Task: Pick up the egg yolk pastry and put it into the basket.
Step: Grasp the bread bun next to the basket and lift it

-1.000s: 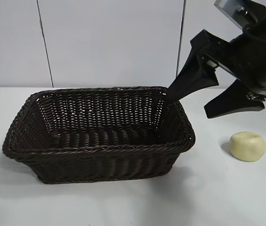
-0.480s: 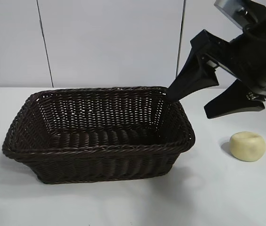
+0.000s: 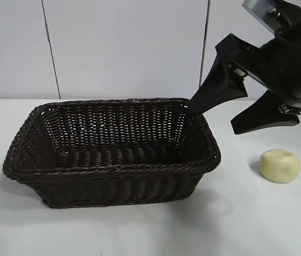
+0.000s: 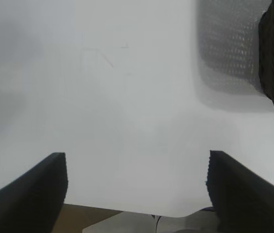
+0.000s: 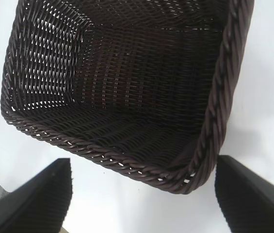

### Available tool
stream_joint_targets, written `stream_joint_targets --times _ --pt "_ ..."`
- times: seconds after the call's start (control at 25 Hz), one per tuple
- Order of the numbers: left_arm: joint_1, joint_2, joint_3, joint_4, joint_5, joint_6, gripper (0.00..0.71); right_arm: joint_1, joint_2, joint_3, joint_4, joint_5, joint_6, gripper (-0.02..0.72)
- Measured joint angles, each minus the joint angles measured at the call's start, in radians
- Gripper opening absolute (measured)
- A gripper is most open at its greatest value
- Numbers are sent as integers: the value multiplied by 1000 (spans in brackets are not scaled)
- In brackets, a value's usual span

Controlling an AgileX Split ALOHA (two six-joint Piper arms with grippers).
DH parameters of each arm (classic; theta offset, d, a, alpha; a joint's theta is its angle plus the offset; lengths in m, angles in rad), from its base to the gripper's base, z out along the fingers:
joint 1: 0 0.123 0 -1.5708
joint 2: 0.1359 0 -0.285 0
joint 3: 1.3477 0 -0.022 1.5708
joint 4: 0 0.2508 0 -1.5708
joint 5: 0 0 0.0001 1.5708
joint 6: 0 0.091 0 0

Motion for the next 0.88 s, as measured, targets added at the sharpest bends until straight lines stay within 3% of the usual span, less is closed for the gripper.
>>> stream_joint_targets --times 0.24,0.48,0.88 --pt "0 -273 211 -10 -46 -18 571 0 0 0 0 5 0 582" --pt "0 -439 419 -35 -101 -66 571 0 0 0 0 10 0 582" --pt "0 -464 433 -42 -132 -71 571 0 0 0 0 15 0 582"
